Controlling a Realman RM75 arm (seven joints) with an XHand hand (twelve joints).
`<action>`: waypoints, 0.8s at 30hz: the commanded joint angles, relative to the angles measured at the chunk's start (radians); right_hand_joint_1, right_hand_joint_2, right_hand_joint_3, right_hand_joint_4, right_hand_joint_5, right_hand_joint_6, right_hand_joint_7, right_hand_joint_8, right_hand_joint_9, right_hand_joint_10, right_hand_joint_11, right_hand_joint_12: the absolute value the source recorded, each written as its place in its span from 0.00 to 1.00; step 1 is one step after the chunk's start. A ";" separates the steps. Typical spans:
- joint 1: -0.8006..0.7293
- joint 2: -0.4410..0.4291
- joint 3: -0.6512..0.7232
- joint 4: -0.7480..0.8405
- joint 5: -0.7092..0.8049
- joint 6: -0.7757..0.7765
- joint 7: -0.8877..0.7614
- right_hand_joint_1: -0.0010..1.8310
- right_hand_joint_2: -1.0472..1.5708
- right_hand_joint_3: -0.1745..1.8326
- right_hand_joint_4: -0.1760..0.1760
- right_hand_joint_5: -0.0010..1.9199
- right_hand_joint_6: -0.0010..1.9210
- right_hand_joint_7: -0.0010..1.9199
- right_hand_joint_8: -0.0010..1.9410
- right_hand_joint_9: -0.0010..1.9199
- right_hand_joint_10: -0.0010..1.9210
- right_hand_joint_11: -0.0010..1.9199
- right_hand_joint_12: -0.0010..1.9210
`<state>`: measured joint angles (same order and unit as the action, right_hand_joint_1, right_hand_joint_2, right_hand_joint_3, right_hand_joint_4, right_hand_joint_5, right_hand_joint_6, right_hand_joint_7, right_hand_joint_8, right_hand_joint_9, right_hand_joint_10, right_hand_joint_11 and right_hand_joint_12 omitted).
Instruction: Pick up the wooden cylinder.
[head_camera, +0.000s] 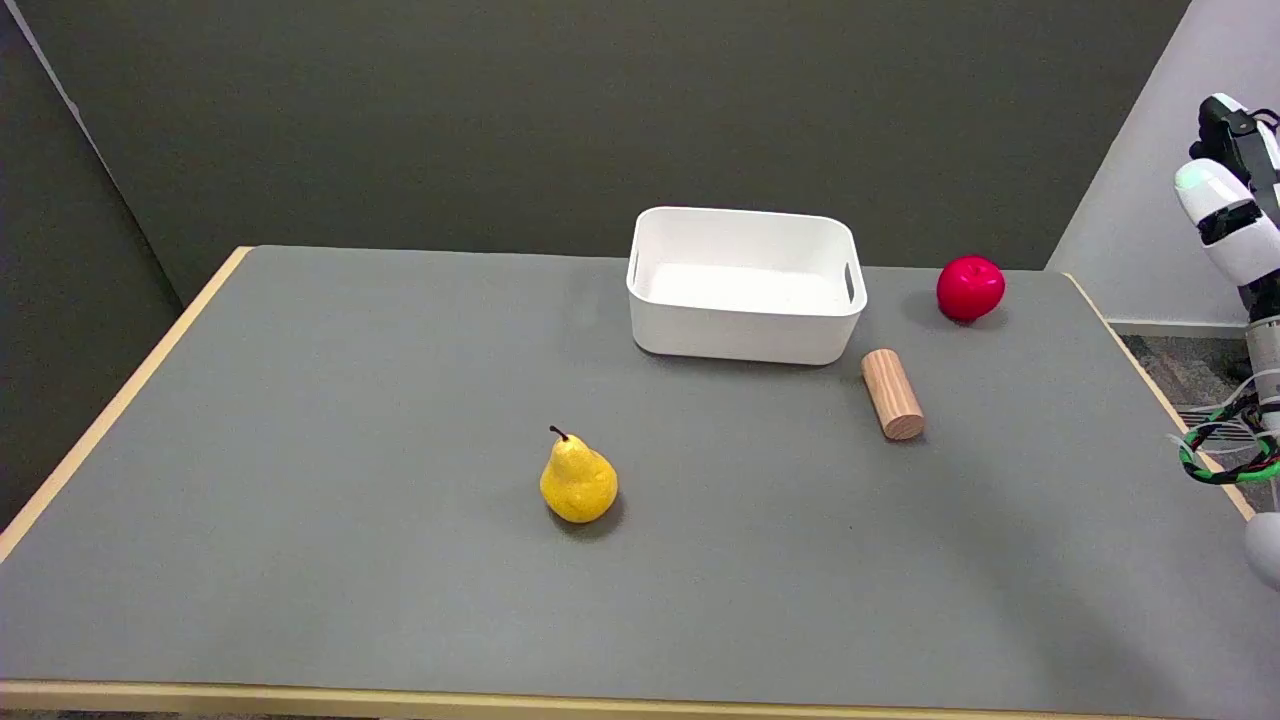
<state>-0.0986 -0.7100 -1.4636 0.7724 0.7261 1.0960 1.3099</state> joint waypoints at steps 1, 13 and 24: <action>-0.009 -0.006 0.010 -0.023 -0.012 -0.001 0.009 0.10 0.65 0.56 0.31 0.04 0.17 0.05 0.15 0.01 0.21 0.00 0.33; -0.081 0.019 0.050 0.098 -0.139 -0.107 -0.001 0.12 0.67 0.47 0.27 0.05 0.16 0.06 0.14 0.00 0.28 0.00 0.41; -0.182 0.005 0.300 0.486 -0.368 -0.606 -0.210 0.19 0.63 0.55 0.09 0.08 0.24 0.09 0.22 0.01 0.35 0.00 0.49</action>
<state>-0.1608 -0.7045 -1.4020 0.8681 0.6089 0.9878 1.2886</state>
